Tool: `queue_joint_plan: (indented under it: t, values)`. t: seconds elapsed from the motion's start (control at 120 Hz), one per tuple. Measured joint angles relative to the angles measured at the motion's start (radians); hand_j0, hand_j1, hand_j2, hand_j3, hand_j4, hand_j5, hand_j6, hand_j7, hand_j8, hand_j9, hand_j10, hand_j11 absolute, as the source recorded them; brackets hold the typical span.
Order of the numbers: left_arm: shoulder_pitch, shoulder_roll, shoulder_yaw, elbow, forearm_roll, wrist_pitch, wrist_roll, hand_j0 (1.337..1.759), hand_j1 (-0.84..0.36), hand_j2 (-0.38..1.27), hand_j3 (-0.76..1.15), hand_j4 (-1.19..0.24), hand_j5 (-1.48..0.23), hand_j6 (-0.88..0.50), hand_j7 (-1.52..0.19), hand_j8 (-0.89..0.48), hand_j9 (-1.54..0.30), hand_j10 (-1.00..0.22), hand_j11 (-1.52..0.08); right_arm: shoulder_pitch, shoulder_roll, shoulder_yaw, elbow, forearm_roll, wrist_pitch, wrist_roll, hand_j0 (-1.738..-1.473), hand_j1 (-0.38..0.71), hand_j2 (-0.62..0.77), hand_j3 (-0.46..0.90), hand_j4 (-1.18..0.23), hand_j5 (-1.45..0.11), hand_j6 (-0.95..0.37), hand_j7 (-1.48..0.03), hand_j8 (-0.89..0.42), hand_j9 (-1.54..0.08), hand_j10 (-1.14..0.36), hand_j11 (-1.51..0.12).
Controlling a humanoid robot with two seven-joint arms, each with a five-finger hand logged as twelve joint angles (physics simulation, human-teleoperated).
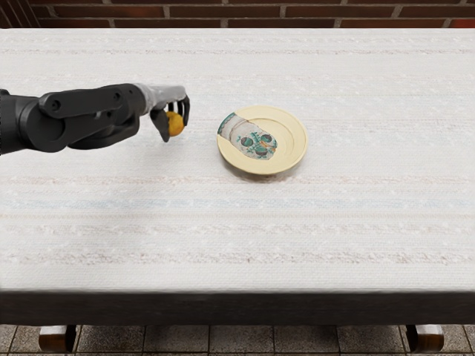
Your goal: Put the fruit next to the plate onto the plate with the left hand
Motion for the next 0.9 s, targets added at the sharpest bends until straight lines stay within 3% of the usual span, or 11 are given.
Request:
queue_joint_plan:
  t: [0.092,0.225,0.35,0.467,0.575,0.658,0.75,0.842,0.9]
  values:
    - [-0.013,0.0,-0.004,-0.022,-0.017,-0.001,0.0,1.652,-0.28,0.26,0.0,-0.74,-1.07,-0.36,-1.05,-0.39,-1.05,-0.79,-1.05,0.0,0.0,0.0,0.0,0.0,0.0,0.0,-1.658,-0.32,0.0,0.0,-0.02,-0.03,-0.02,-0.03,-0.02,-0.03,-0.02,-0.03]
    - [-0.037,-0.001,-0.026,-0.066,-0.033,-0.001,0.0,1.653,-0.31,0.39,0.0,-0.76,-1.06,-0.38,-1.04,-0.39,-1.05,-0.79,-1.05,0.0,0.0,0.0,0.0,0.0,0.0,0.0,-1.658,-0.32,0.0,0.0,-0.02,-0.03,-0.02,-0.03,-0.02,-0.03,-0.02,-0.03]
    - [-0.052,-0.005,-0.05,-0.107,-0.043,-0.002,0.001,1.652,-0.23,0.25,0.0,-0.76,-1.07,-0.41,-1.05,-0.43,-1.05,-0.79,-1.05,0.0,0.0,0.0,0.0,0.0,0.0,0.0,-1.658,-0.32,0.0,0.0,-0.02,-0.03,-0.02,-0.03,-0.02,-0.03,-0.02,-0.03]
    - [-0.073,-0.031,-0.071,-0.129,-0.059,-0.002,0.0,1.654,-0.3,0.44,0.0,-0.76,-1.08,-0.41,-1.05,-0.42,-1.04,-0.78,-1.04,0.0,0.0,0.0,0.0,0.0,0.0,0.0,-1.658,-0.32,0.0,0.0,-0.02,-0.03,-0.02,-0.03,-0.02,-0.03,-0.02,-0.03]
    - [-0.087,-0.056,-0.078,-0.135,-0.067,0.0,0.0,1.655,-0.34,0.57,0.0,-0.76,-1.08,-0.41,-1.04,-0.42,-1.04,-0.78,-1.04,0.0,0.0,0.0,0.0,0.0,0.0,0.0,-1.658,-0.32,0.0,0.0,-0.02,-0.03,-0.02,-0.03,-0.02,-0.03,-0.02,-0.03]
    - [-0.09,-0.078,-0.08,-0.133,-0.07,0.004,0.0,1.655,-0.32,0.56,0.0,-0.76,-1.08,-0.42,-1.04,-0.43,-1.04,-0.78,-1.04,0.0,0.0,0.0,0.0,0.0,0.0,0.0,-1.658,-0.32,0.0,0.0,-0.02,-0.03,-0.02,-0.03,-0.02,-0.03,-0.02,-0.03]
    - [-0.091,-0.105,-0.081,-0.122,-0.07,0.009,0.0,1.654,-0.28,0.44,0.0,-0.76,-1.08,-0.43,-1.04,-0.44,-1.04,-0.78,-1.04,0.0,0.0,0.0,0.0,0.0,0.0,0.0,-1.658,-0.32,0.0,0.0,-0.02,-0.03,-0.02,-0.03,-0.02,-0.03,-0.02,-0.03]
    - [-0.09,-0.127,-0.082,-0.102,-0.07,0.011,0.0,1.655,-0.3,0.47,0.0,-0.76,-1.07,-0.43,-1.03,-0.44,-1.04,-0.78,-1.04,0.0,0.0,0.0,0.0,0.0,0.0,0.0,-1.658,-0.32,0.0,0.0,-0.02,-0.03,-0.02,-0.03,-0.02,-0.03,-0.02,-0.03]
    - [-0.089,-0.14,-0.082,-0.087,-0.069,0.013,0.0,1.655,-0.33,0.57,0.0,-0.76,-1.06,-0.43,-1.03,-0.43,-1.03,-0.78,-1.03,0.0,0.0,0.0,0.0,0.0,0.0,0.0,-1.658,-0.32,0.0,0.0,-0.02,-0.03,-0.02,-0.03,-0.02,-0.03,-0.02,-0.03]
